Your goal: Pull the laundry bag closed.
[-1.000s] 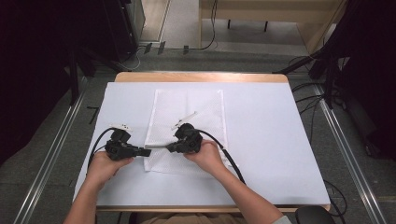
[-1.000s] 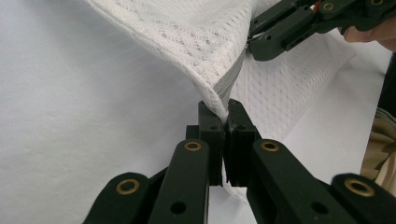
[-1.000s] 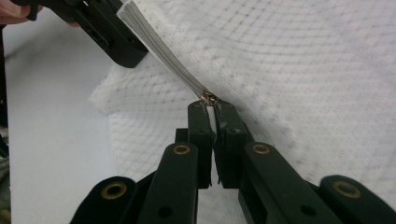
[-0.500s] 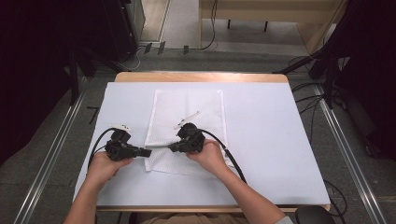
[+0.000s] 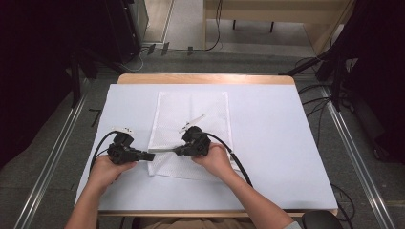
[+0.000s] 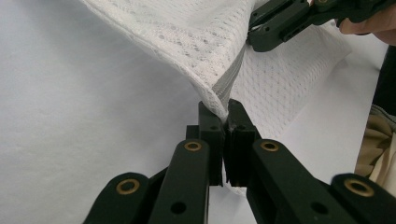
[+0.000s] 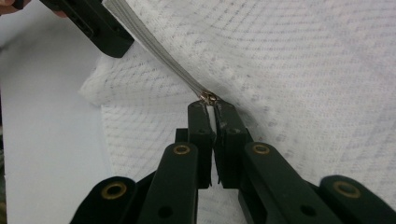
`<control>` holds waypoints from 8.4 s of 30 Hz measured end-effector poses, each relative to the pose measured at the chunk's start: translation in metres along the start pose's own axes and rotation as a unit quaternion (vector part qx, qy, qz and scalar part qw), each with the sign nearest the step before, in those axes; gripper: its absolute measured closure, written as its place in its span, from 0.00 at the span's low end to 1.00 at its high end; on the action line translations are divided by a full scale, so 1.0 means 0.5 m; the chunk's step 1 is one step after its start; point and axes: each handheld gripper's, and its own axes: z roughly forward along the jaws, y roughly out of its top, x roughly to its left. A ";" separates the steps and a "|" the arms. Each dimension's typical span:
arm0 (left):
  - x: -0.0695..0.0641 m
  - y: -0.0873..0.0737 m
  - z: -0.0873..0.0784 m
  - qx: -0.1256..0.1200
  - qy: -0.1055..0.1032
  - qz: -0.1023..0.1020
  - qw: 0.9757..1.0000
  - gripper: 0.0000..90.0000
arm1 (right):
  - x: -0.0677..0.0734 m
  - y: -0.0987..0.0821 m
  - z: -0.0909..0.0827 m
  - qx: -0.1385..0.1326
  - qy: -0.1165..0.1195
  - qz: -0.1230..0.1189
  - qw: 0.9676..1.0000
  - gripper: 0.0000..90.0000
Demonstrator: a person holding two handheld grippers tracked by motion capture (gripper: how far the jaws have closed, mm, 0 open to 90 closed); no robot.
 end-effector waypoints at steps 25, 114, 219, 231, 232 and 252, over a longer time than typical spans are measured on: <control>0.001 -0.003 0.002 0.005 -0.006 0.002 1.000 0.98 | -0.026 -0.030 -0.026 -0.001 -0.006 0.013 1.000 0.98; 0.009 -0.013 -0.016 0.008 -0.015 -0.003 1.000 0.98 | -0.077 -0.127 -0.161 0.011 -0.054 0.042 0.998 0.97; 0.063 -0.013 -0.070 -0.087 0.136 -0.032 0.986 0.34 | -0.234 -0.240 -0.307 -0.106 -0.204 0.098 0.968 0.26; 0.071 -0.015 -0.069 -0.080 0.148 -0.045 0.985 0.33 | -0.240 -0.244 -0.312 -0.106 -0.210 0.105 0.966 0.26; 0.071 -0.015 -0.069 -0.080 0.149 -0.045 0.985 0.33 | -0.240 -0.244 -0.311 -0.106 -0.209 0.106 0.966 0.26; 0.071 -0.016 -0.061 -0.068 0.152 -0.043 0.985 0.32 | -0.239 -0.244 -0.305 -0.095 -0.208 0.097 0.969 0.26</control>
